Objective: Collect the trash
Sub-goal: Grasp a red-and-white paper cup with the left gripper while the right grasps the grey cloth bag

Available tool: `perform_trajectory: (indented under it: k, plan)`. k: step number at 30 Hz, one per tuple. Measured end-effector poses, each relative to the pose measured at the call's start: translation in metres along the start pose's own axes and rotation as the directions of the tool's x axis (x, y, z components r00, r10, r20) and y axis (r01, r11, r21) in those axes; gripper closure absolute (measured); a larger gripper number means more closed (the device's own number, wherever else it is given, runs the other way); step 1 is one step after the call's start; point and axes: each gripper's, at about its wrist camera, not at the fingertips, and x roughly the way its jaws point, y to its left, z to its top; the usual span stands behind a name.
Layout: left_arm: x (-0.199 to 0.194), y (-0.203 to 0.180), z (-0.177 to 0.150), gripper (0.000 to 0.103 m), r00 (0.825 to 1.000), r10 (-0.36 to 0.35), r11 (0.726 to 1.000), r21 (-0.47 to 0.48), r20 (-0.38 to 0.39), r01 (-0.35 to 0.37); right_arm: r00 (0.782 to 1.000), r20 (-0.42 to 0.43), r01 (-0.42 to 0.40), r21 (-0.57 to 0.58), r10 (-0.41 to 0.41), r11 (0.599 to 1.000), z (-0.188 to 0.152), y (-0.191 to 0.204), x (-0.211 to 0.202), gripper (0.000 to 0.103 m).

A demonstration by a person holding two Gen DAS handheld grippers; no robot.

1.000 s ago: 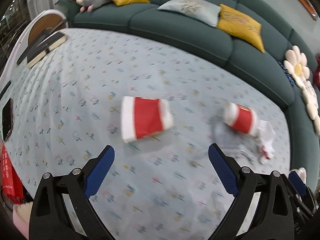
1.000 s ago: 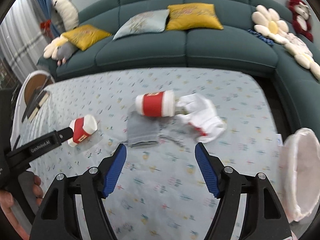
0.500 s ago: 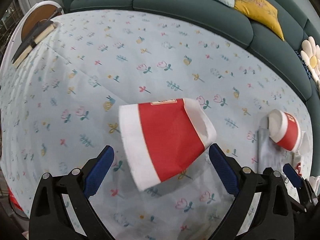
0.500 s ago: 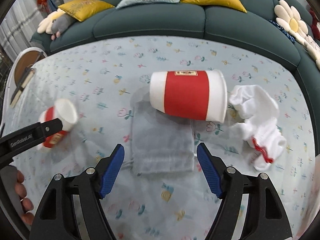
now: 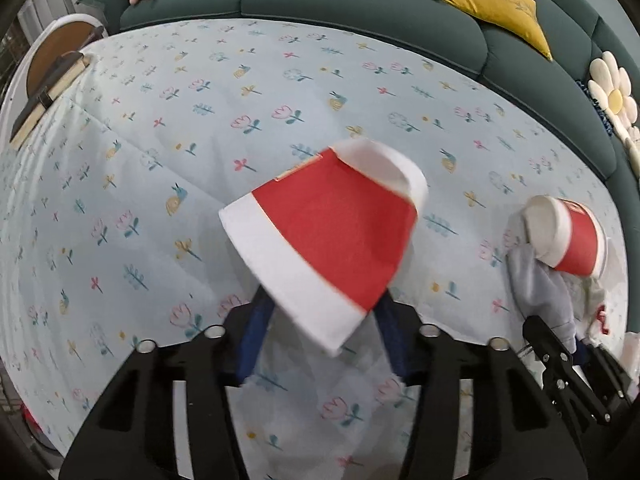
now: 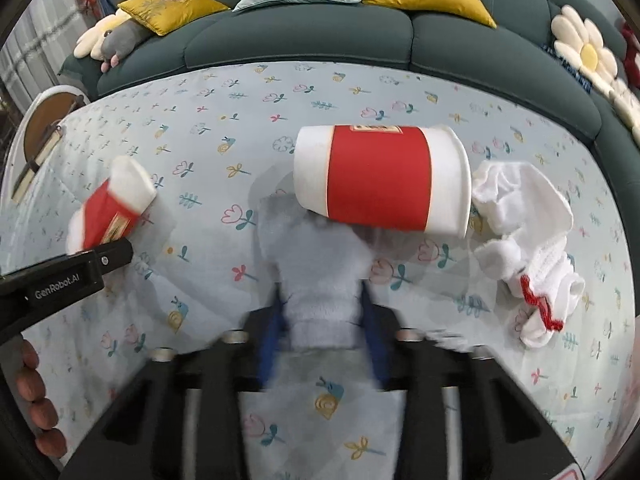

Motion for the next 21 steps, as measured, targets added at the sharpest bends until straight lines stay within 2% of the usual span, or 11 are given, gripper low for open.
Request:
perform_trajectory:
  k: [1,3,7,13,21]
  plan:
    - [-0.002,-0.001,-0.001,0.069,1.000,-0.008,1.000,-0.002,-0.002,0.008,1.000,-0.008,-0.017,0.018,0.017,1.000,-0.002,-0.003,-0.003,0.087]
    - [-0.005,-0.006,-0.005,0.079,1.000,-0.023,1.000,0.010,-0.006,0.023,1.000,-0.011,-0.028,0.032,0.029,0.999,-0.007,-0.007,-0.008,0.088]
    - [-0.021,-0.024,-0.017,0.090,0.999,-0.033,0.999,0.042,0.025,0.032,0.999,0.001,-0.046,0.050,0.046,0.998,-0.022,-0.015,-0.026,0.088]
    - [-0.044,-0.044,-0.028,0.099,0.997,-0.068,0.996,0.065,0.046,0.065,0.997,0.037,-0.065,0.086,0.062,0.994,-0.041,-0.033,-0.059,0.089]
    - [-0.081,-0.084,-0.052,0.100,0.990,-0.120,0.987,0.120,0.069,0.111,0.990,0.126,-0.082,0.115,0.067,0.990,-0.054,-0.059,-0.114,0.089]
